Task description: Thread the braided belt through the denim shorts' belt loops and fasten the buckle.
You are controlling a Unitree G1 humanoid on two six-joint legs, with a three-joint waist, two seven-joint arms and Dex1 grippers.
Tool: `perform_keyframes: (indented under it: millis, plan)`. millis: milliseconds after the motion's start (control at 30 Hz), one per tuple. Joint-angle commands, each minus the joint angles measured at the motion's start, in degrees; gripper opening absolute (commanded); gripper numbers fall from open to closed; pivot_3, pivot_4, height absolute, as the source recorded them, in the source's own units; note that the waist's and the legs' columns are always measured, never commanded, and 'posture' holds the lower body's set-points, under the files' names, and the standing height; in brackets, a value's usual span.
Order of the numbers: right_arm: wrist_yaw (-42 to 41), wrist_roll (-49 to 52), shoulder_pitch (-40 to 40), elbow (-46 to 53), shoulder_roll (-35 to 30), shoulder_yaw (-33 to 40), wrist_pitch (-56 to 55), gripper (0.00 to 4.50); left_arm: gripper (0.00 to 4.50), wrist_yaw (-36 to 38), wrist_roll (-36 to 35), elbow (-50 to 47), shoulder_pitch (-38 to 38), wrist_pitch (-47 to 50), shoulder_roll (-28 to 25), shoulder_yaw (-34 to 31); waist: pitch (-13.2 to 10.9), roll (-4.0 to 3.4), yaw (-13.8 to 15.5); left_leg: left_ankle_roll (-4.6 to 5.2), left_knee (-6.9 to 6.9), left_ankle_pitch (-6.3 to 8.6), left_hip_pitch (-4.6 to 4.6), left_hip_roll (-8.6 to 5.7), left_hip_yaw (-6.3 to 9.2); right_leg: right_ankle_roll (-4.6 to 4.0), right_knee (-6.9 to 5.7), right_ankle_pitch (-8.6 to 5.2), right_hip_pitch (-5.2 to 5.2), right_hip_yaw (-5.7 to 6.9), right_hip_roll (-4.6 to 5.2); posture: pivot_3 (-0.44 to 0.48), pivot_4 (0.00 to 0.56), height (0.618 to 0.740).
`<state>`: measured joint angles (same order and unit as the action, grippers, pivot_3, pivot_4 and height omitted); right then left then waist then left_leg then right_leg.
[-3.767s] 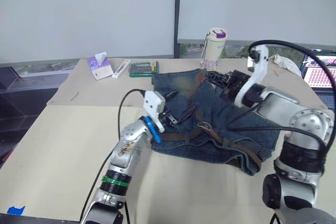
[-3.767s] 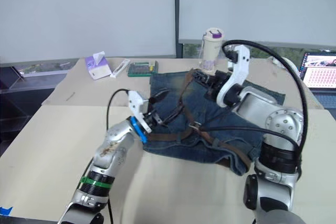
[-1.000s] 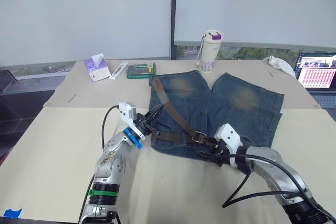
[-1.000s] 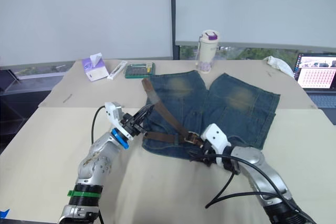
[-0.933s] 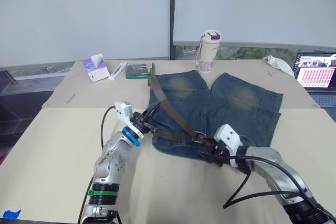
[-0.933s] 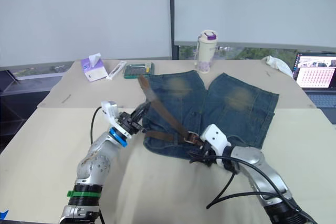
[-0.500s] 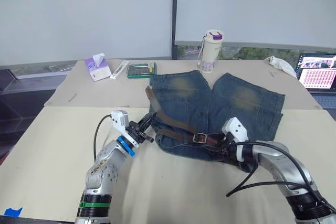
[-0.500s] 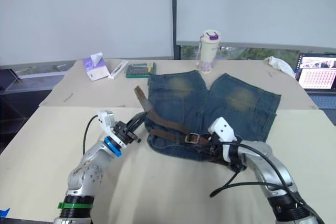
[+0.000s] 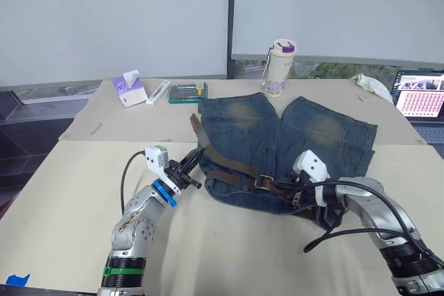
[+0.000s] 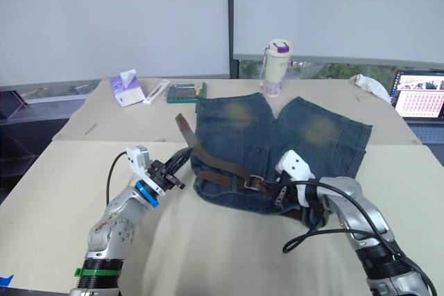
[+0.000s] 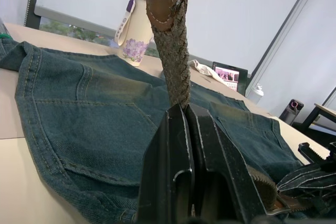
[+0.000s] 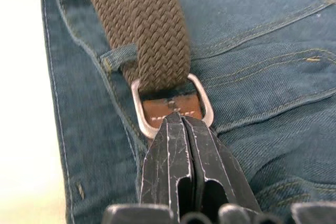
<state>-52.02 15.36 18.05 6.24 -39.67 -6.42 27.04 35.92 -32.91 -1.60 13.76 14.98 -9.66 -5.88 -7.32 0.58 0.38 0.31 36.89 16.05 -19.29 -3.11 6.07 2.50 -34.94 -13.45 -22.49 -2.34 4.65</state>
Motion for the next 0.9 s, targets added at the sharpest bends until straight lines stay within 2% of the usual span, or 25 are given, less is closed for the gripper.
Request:
perform_keyframes:
  millis: [33, 567, 900]
  plan:
    - [0.3, -0.12, 0.86, 0.45, 0.59, 1.02, -1.6, 0.03, 0.0, -0.23, 2.91, -1.48, -0.42, -1.75, -1.07, 1.17, 0.0, 0.0, -0.05, 0.0, 0.0, 0.0, 0.0, 0.0, 0.0, 0.0, 0.0, 0.0, 0.0, 0.0, 0.0, 0.0, 0.15, 0.74]
    - [1.76, -4.22, 3.68, -3.22, 4.99, -1.48, -4.52, 0.03, 0.0, 1.15, 3.97, -1.8, -0.62, -1.37, -0.71, 3.4, 0.0, 0.0, 0.07, 0.0, -0.01, 0.0, 0.0, 0.0, 0.0, 0.0, -0.01, 0.0, -0.02, -0.01, 0.02, 0.0, 0.15, 0.74]
    - [0.83, -6.59, 4.61, -6.25, 6.24, -3.59, -7.31, 0.03, 0.0, -2.04, 5.46, -0.18, -0.15, -3.21, -1.73, 0.39, 0.01, -0.01, -0.12, -0.01, -0.02, 0.0, 0.0, 0.02, 0.01, -0.01, -0.01, 0.0, -0.05, 0.0, 0.0, 0.0, 0.15, 0.74]
